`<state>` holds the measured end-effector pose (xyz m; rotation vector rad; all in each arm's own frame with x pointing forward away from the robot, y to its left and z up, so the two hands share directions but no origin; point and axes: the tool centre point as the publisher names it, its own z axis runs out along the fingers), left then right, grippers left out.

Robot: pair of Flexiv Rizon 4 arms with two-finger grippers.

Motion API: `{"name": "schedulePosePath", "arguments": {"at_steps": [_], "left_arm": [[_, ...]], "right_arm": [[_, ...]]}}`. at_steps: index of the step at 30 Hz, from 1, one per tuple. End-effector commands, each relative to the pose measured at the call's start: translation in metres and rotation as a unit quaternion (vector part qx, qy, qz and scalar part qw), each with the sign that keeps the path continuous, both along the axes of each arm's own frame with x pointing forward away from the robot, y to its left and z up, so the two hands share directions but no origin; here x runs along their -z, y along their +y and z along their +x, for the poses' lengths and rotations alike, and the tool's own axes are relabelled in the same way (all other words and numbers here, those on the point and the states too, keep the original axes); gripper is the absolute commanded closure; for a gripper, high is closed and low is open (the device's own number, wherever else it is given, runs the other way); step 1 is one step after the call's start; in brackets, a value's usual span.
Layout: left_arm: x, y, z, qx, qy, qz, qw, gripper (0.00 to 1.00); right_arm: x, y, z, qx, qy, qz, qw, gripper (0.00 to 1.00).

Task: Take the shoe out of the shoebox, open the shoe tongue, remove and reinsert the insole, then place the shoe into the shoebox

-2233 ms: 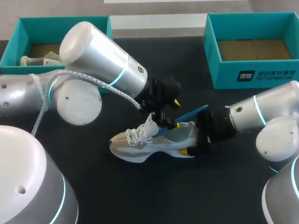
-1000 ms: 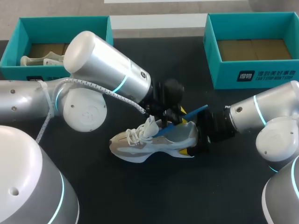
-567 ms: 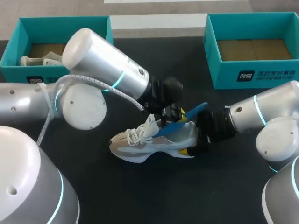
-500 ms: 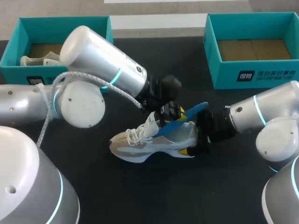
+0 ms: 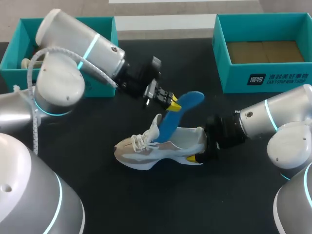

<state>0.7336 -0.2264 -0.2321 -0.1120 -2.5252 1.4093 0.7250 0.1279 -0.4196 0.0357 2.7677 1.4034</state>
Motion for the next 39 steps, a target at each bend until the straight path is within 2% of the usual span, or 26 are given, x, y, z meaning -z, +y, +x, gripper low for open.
{"name": "schedulePosePath", "arguments": {"at_steps": [1,17,20,23,27,39], "left_arm": [[-0.016,0.010,-0.001,-0.001,0.003,-0.018,1.000,1.00],[-0.103,0.004,-0.015,-0.040,-0.044,-0.147,0.987,1.00],[-0.116,0.005,-0.016,-0.041,-0.052,-0.163,0.984,1.00],[-0.126,0.003,-0.011,-0.037,-0.052,-0.155,0.986,1.00],[-0.132,-0.004,-0.002,-0.023,-0.053,-0.107,0.993,1.00],[-0.132,-0.004,-0.002,-0.023,-0.053,-0.107,0.993,1.00]], "right_arm": [[0.000,0.001,0.000,0.001,0.000,-0.002,1.000,1.00],[0.000,0.001,0.000,0.001,0.000,-0.002,1.000,1.00],[0.000,0.001,0.000,0.001,0.000,-0.002,1.000,1.00],[0.000,0.001,0.000,0.001,0.000,-0.002,1.000,1.00],[0.000,0.001,0.000,0.001,0.000,-0.002,1.000,1.00],[0.000,0.001,0.000,0.001,0.000,-0.002,1.000,1.00]]}}
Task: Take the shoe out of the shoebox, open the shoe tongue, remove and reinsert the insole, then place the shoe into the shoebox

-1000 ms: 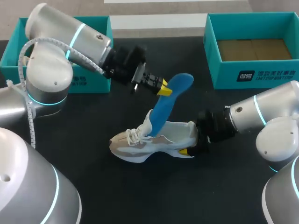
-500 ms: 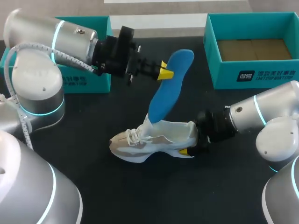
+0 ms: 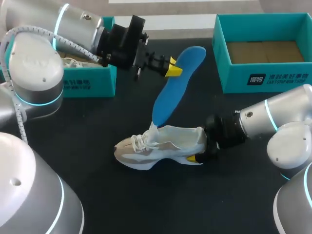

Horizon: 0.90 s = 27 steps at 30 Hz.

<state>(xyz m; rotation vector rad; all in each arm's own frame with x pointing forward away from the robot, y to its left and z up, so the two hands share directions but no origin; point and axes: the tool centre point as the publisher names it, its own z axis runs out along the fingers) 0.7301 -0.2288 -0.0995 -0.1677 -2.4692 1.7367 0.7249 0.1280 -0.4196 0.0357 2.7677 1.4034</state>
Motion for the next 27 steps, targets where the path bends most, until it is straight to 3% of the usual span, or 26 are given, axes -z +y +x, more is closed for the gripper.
{"name": "schedulePosePath", "arguments": {"at_steps": [1,9,15,24,27], "left_arm": [[0.000,-0.001,0.002,0.002,0.001,0.001,1.000,1.00],[0.000,-0.001,0.002,0.002,0.001,0.001,1.000,1.00],[-0.042,0.009,0.005,-0.036,0.152,-0.046,0.987,1.00],[-0.104,0.008,-0.001,-0.028,0.237,-0.130,0.962,1.00],[-0.126,0.005,-0.006,-0.033,0.291,-0.169,0.941,1.00]], "right_arm": [[0.000,0.001,0.000,0.001,0.000,-0.002,1.000,1.00],[0.000,0.001,0.000,0.001,0.000,-0.002,1.000,1.00],[0.000,0.001,0.000,0.001,0.000,-0.002,1.000,1.00],[0.000,0.001,0.000,0.001,0.000,-0.002,1.000,1.00],[0.000,0.001,0.000,0.001,0.000,-0.002,1.000,1.00]]}}
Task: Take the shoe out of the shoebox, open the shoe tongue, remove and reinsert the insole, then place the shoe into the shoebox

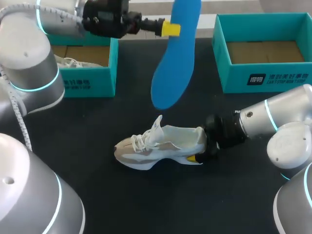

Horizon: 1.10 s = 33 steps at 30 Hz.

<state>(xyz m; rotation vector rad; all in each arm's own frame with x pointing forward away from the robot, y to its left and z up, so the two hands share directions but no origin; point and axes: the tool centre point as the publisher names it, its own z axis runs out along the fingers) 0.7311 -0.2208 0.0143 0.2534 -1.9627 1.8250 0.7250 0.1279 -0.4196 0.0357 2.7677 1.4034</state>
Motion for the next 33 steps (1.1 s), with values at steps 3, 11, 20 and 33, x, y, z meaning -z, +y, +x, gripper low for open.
{"name": "schedulePosePath", "arguments": {"at_steps": [3,11,20,33], "left_arm": [[-0.026,-0.005,-0.016,-0.009,0.110,-0.065,0.992,1.00],[-0.047,-0.011,-0.044,-0.004,0.178,-0.094,0.979,1.00],[-0.051,-0.015,-0.067,-0.003,0.221,-0.080,0.972,1.00],[-0.042,-0.016,-0.098,0.050,0.241,-0.087,0.965,1.00]], "right_arm": [[0.000,0.001,0.000,0.001,0.000,-0.002,1.000,1.00],[0.000,0.001,0.000,0.001,0.000,-0.002,1.000,1.00],[0.000,0.001,0.000,0.001,0.000,-0.002,1.000,1.00],[0.000,0.001,0.000,0.001,0.000,-0.002,1.000,1.00]]}}
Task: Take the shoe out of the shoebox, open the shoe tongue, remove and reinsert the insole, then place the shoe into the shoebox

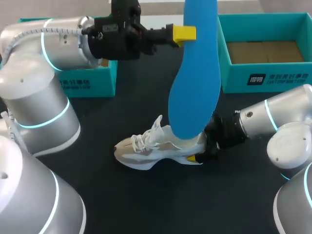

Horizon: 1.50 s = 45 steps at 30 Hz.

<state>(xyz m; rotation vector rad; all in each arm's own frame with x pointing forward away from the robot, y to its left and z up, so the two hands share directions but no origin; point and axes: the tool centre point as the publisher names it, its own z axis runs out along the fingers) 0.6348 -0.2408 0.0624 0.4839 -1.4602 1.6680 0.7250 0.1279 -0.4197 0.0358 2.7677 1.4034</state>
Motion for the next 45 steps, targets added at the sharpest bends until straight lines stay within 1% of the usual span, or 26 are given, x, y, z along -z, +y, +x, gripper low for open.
{"name": "schedulePosePath", "arguments": {"at_steps": [1,9,12,19,24,39,40,41,42,45], "left_arm": [[0.006,0.005,-0.004,0.002,0.008,-0.005,1.000,1.00],[0.004,0.013,-0.025,0.007,0.019,-0.019,1.000,1.00],[0.004,0.016,-0.029,0.004,0.025,-0.023,0.999,1.00],[0.007,0.019,-0.031,0.003,0.027,-0.018,0.999,1.00],[0.010,0.017,-0.029,0.004,0.031,-0.012,0.999,1.00],[0.010,0.017,-0.027,0.000,0.033,-0.014,0.999,1.00],[0.010,0.017,-0.027,0.000,0.033,-0.014,0.999,1.00],[0.010,0.017,-0.027,0.000,0.033,-0.014,0.999,1.00],[0.010,0.017,-0.027,0.000,0.033,-0.014,0.999,1.00],[0.010,0.017,-0.027,0.000,0.033,-0.014,0.999,1.00]], "right_arm": [[0.000,0.001,0.000,0.001,0.000,-0.002,1.000,1.00],[0.000,0.001,0.000,0.001,0.000,-0.002,1.000,1.00],[0.000,0.001,0.000,0.001,0.000,-0.002,1.000,1.00],[0.000,0.001,0.000,0.001,0.000,-0.002,1.000,1.00],[0.000,0.001,0.000,0.001,0.000,-0.002,1.000,1.00],[0.000,0.001,0.000,0.001,0.000,-0.002,1.000,0.99],[0.000,0.001,0.000,0.001,0.000,-0.002,1.000,0.76],[0.000,0.001,0.000,0.001,0.000,-0.002,1.000,0.56],[0.000,0.001,0.000,0.001,0.000,-0.002,1.000,0.00],[0.000,0.001,0.000,0.001,0.000,-0.002,1.000,0.00]]}}
